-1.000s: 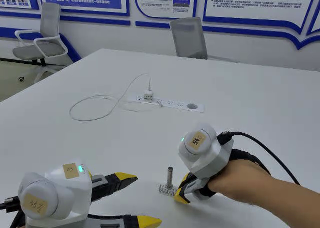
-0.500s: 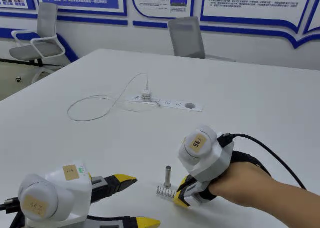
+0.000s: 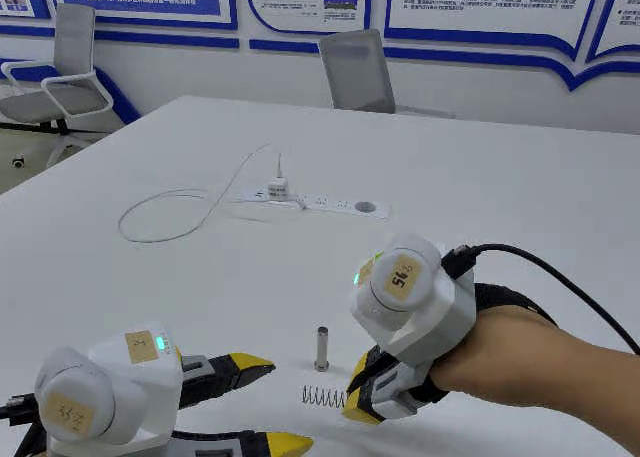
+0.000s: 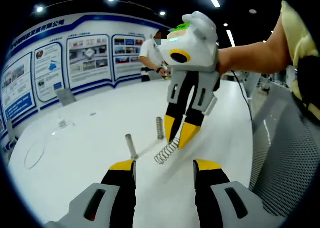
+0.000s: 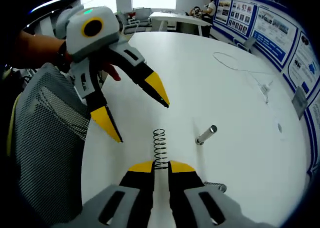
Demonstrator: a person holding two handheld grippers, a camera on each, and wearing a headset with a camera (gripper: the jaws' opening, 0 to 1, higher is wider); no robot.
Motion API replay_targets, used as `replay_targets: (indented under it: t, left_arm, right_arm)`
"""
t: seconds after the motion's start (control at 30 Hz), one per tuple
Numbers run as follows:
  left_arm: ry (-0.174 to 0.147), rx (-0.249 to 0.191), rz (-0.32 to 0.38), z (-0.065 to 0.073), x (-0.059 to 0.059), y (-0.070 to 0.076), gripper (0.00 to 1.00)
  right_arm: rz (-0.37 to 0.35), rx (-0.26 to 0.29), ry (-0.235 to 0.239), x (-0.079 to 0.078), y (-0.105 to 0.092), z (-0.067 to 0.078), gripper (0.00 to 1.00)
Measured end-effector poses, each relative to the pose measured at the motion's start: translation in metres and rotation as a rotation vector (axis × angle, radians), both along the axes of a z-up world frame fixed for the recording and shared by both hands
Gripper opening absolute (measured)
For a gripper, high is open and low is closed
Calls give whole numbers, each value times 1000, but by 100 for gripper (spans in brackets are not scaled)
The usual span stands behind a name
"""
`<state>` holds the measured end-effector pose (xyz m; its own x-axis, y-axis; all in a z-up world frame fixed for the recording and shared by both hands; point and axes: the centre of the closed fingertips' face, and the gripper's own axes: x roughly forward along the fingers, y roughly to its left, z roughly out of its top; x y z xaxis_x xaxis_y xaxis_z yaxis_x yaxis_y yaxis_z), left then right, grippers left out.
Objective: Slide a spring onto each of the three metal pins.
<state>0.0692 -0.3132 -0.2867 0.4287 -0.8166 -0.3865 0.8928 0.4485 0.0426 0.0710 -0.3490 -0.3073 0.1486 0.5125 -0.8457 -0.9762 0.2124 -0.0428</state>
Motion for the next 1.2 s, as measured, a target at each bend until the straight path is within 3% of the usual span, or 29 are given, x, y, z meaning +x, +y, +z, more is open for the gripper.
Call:
replay_targets:
  t: [0.23,0.47,0.87,1.2]
  left_arm:
    - [9,6,-50,-2,-9,-8,36]
    - [-7,10,-86,0,-13,-14,28]
    - [-27,14,-112,2,-17,-17,13]
    - [-24,13,-105,3,-16,-17,11]
  right_arm:
    - [79,-2,-9,-15,3,15,12]
    - [131,-21,1,-23,6,17,12]
    - [146,-29,-2,-25,7,23,12]
    - [146,22,-26,-27,12,46,12]
